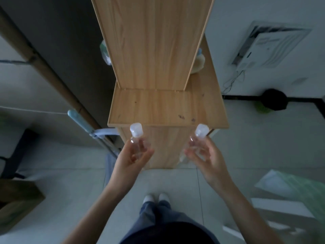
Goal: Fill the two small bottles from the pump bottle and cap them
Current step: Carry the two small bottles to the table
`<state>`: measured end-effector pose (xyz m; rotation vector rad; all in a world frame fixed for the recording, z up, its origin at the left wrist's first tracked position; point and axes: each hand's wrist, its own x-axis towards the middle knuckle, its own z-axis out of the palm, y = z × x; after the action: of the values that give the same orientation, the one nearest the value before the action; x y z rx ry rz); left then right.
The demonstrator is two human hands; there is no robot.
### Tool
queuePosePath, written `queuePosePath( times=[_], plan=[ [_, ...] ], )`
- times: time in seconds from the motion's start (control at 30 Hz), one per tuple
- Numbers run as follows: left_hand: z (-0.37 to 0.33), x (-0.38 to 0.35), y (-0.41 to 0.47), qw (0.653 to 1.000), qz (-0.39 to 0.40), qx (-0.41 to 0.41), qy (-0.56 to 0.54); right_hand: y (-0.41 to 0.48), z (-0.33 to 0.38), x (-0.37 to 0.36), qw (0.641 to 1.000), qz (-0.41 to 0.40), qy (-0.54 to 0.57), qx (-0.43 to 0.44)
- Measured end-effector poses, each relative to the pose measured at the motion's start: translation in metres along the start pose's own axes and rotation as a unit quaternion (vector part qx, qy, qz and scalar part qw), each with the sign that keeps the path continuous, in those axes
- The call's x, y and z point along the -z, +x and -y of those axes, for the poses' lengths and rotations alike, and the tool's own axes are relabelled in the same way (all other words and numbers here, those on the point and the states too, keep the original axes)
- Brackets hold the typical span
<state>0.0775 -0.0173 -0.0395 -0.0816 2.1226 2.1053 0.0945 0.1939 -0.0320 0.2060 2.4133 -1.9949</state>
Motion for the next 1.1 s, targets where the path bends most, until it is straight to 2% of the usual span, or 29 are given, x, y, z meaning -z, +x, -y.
queuePosePath(
  times=[0.17, 0.33, 0.6, 0.9, 1.1],
  plan=[
    [0.052, 0.006, -0.048, 0.992, -0.029, 0.11, 0.061, -0.052, -0.047, -0.001, 0.994, -0.024, -0.01, -0.11],
    [0.075, 0.009, -0.067, 0.98, -0.009, 0.173, 0.095, -0.079, -0.077, -0.004, 0.979, -0.016, -0.05, -0.195],
    [0.083, 0.012, -0.066, 0.976, 0.038, 0.179, 0.116, -0.093, -0.079, -0.019, 0.971, -0.035, -0.06, -0.227],
    [0.083, 0.004, -0.058, 0.956, 0.184, 0.144, 0.181, -0.13, -0.075, -0.027, 0.944, -0.168, -0.035, -0.283],
    [0.087, -0.015, -0.065, 0.925, 0.274, 0.129, 0.23, -0.165, -0.079, -0.022, 0.923, -0.238, -0.024, -0.301]
  ],
)
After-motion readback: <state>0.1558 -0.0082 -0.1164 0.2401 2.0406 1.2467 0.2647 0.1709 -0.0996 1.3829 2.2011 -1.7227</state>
